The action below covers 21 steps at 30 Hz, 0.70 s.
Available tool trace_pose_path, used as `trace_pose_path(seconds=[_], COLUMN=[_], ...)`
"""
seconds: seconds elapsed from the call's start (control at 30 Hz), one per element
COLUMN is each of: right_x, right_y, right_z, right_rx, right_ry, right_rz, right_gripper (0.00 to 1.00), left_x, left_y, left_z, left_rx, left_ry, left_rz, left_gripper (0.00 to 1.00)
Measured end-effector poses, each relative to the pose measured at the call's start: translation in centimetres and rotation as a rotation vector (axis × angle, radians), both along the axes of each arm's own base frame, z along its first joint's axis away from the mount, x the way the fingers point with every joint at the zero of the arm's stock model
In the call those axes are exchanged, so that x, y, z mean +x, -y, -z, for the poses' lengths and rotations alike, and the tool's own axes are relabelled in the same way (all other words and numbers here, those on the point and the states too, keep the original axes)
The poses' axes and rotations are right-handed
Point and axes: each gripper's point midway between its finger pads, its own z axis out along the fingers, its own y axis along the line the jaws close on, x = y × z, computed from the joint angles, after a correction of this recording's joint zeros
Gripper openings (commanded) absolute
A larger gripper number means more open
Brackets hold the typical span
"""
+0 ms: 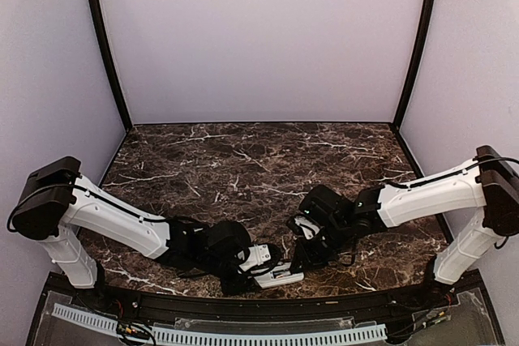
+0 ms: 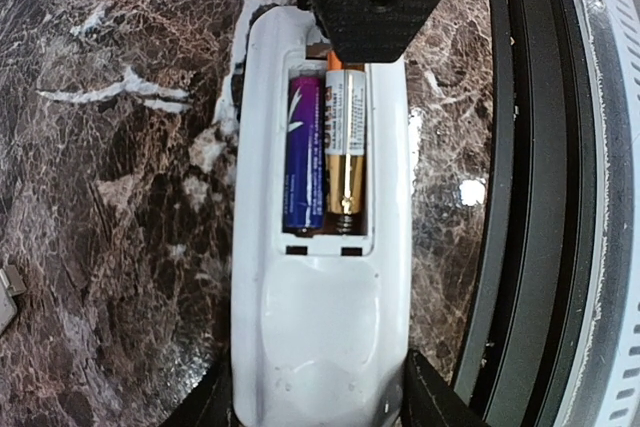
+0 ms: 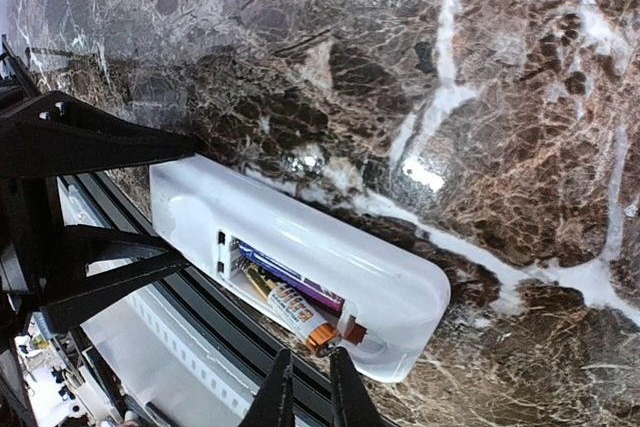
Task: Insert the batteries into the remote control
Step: Load the battery into the battery compartment.
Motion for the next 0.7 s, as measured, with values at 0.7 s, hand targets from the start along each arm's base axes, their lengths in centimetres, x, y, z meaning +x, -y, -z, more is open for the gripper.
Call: trace_pose_path(seconds=[0.7], right_x=[-0.2], right_y=[-0.5], right_z=[1.2], right_rx=[-0.064], right_ry=[-0.034], right_rz=[0.010], right_gripper=[0.00], left_x=[0.0], left_y=[0.1], left_z=[0.1], left_rx=[0.004], left_ry=[0.007], left_rz=[0.013], left_gripper=[0.02])
